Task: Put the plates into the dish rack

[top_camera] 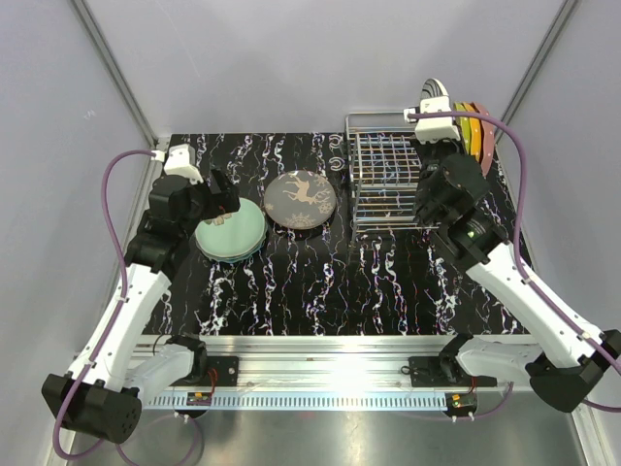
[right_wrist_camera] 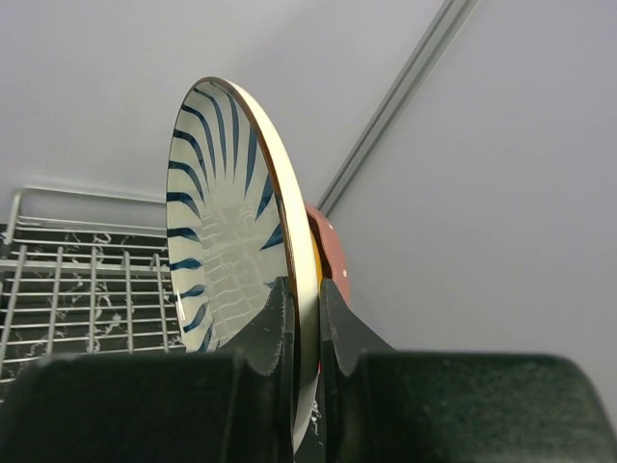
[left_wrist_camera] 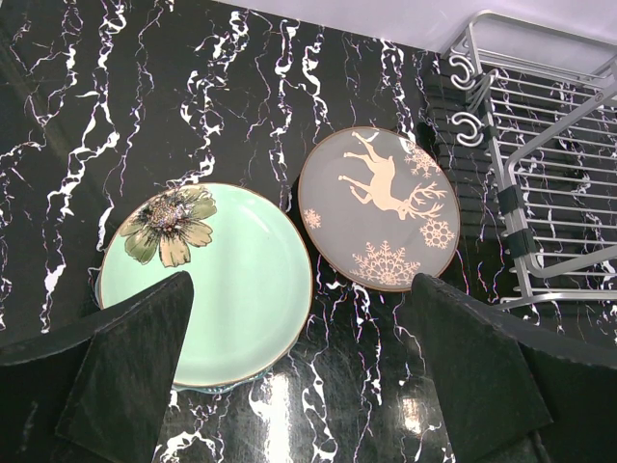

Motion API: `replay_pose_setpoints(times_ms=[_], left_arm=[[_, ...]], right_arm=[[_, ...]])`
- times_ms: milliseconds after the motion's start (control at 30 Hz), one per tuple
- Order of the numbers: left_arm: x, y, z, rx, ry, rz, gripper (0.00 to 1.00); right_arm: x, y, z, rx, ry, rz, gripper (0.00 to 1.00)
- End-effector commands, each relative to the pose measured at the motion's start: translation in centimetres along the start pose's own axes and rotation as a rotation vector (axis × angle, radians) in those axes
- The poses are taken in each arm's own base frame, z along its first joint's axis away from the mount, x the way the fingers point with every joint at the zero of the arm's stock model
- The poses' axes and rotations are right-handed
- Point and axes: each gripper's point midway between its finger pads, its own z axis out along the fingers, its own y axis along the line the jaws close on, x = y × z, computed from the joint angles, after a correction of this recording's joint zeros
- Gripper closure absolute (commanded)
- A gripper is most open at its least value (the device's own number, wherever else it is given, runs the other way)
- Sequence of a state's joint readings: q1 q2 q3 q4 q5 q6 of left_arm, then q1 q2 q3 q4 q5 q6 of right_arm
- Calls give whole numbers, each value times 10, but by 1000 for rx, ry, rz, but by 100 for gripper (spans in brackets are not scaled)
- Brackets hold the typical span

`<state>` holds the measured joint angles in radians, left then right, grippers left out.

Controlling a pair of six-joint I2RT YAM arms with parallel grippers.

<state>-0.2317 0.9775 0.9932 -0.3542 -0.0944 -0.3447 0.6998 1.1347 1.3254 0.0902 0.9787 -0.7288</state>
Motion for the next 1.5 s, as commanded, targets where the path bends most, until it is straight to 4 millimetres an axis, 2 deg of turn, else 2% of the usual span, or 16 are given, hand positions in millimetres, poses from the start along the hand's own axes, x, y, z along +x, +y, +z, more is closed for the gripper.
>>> replay_pose_setpoints(times_ms=[0, 267, 700, 1100, 1467], left_arm=[[-29, -6, -7, 10, -80, -11, 1], [-25, -5, -4, 5, -56, -10, 1], [-26, -7, -5, 16, -55, -6, 1], [-24, -9, -3, 25, -47, -5, 1], [-23, -10, -2, 31, -39, -3, 1]], right_arm=[[-28, -31, 8, 84, -77, 97, 100], [-10, -29, 28, 96, -42, 48, 100], [24, -11, 48, 47, -4, 45, 100], [48, 4, 59, 17, 29, 96, 100], [64, 5, 65, 40, 59, 143, 100]])
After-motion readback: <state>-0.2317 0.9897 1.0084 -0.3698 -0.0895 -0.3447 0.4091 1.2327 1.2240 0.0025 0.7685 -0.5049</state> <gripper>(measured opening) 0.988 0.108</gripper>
